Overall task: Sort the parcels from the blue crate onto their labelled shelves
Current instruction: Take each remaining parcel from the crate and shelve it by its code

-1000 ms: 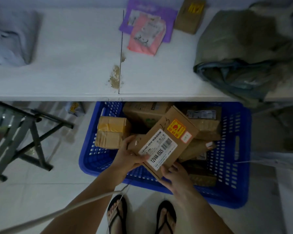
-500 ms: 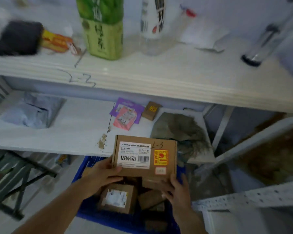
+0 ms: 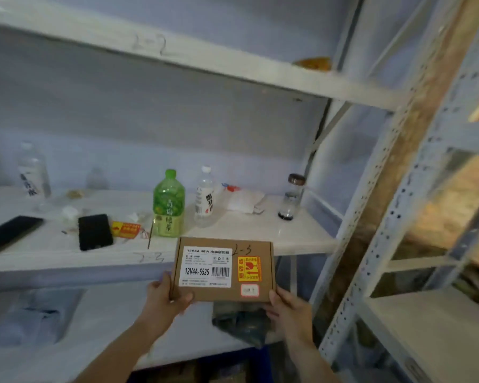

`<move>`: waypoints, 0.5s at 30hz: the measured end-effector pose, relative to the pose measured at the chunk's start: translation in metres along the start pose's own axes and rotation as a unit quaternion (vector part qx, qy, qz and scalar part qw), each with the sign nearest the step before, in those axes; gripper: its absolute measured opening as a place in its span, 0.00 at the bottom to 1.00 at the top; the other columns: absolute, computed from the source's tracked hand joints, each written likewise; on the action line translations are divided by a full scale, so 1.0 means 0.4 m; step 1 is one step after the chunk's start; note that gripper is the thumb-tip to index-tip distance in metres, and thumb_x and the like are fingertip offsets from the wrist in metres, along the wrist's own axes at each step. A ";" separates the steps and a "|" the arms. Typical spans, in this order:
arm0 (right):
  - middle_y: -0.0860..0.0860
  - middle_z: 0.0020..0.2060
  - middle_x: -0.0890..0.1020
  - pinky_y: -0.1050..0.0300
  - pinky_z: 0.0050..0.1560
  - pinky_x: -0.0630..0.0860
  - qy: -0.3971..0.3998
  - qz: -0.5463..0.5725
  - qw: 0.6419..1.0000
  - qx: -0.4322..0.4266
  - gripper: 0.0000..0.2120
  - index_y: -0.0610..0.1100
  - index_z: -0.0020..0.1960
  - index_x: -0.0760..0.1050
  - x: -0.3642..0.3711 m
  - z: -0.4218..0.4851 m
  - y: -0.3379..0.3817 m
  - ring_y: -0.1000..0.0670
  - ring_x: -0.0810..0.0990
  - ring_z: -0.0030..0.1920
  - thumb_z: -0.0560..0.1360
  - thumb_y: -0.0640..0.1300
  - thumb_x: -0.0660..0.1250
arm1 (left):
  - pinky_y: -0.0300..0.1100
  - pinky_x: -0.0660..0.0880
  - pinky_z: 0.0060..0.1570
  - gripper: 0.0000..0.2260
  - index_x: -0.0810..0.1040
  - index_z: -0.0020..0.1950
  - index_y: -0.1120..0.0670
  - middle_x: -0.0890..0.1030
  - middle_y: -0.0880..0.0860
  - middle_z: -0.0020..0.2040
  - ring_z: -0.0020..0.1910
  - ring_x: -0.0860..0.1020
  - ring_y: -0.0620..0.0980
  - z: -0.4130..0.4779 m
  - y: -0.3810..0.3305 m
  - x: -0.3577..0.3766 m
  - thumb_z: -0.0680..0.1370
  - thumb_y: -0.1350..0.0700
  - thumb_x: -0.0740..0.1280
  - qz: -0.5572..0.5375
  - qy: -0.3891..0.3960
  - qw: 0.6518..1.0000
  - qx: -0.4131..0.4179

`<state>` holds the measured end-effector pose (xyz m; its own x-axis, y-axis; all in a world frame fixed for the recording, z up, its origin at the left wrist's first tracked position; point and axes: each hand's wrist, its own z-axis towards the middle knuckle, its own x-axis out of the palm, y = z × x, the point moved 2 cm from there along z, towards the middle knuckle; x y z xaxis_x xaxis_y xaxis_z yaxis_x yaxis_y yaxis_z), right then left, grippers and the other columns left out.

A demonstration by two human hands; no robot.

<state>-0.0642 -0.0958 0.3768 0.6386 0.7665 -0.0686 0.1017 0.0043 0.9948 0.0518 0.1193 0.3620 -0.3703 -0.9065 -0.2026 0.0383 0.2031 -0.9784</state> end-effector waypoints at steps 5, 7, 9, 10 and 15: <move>0.48 0.45 0.85 0.47 0.59 0.77 -0.081 -0.064 0.986 -0.129 0.08 0.46 0.49 0.82 -0.096 -0.177 0.330 0.48 0.82 0.50 0.78 0.39 0.64 | 0.56 0.69 0.65 0.32 0.63 0.71 0.61 0.70 0.63 0.65 0.61 0.73 0.60 -0.097 -0.361 -0.036 0.70 0.63 0.73 0.045 0.012 0.987 0.153; 0.52 0.44 0.85 0.51 0.59 0.76 -0.133 -0.097 0.970 -0.177 0.10 0.47 0.49 0.83 -0.160 -0.258 0.444 0.50 0.82 0.51 0.79 0.40 0.63 | 0.55 0.71 0.62 0.30 0.66 0.69 0.62 0.74 0.62 0.61 0.57 0.77 0.57 -0.138 -0.499 -0.011 0.70 0.65 0.73 0.058 0.014 0.974 0.217; 0.55 0.47 0.83 0.54 0.60 0.75 -0.189 -0.160 0.948 -0.202 0.10 0.50 0.50 0.81 -0.230 -0.330 0.551 0.53 0.80 0.53 0.79 0.43 0.62 | 0.49 0.73 0.60 0.33 0.63 0.72 0.62 0.75 0.57 0.60 0.55 0.77 0.55 -0.188 -0.628 0.029 0.70 0.66 0.73 0.025 -0.003 0.967 0.254; 0.56 0.49 0.82 0.54 0.61 0.74 -0.214 -0.201 0.933 -0.210 0.09 0.52 0.51 0.80 -0.267 -0.362 0.602 0.54 0.79 0.54 0.79 0.45 0.62 | 0.45 0.72 0.56 0.35 0.61 0.73 0.61 0.74 0.54 0.59 0.54 0.76 0.54 -0.215 -0.688 0.051 0.69 0.67 0.73 -0.011 -0.012 0.964 0.266; 0.60 0.49 0.80 0.60 0.51 0.75 -0.280 -0.332 0.867 -0.243 0.06 0.59 0.53 0.75 -0.458 -0.510 0.812 0.56 0.80 0.51 0.77 0.50 0.64 | 0.44 0.74 0.49 0.32 0.64 0.71 0.59 0.75 0.55 0.57 0.57 0.75 0.57 -0.329 -0.927 0.176 0.69 0.68 0.72 -0.079 0.052 0.942 0.322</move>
<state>-0.3038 -0.1039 0.7279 0.8463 0.0600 -0.5293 0.3426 0.6995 0.6271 -0.1107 0.0291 0.7158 -0.5065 -0.8586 -0.0794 0.5178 -0.2293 -0.8242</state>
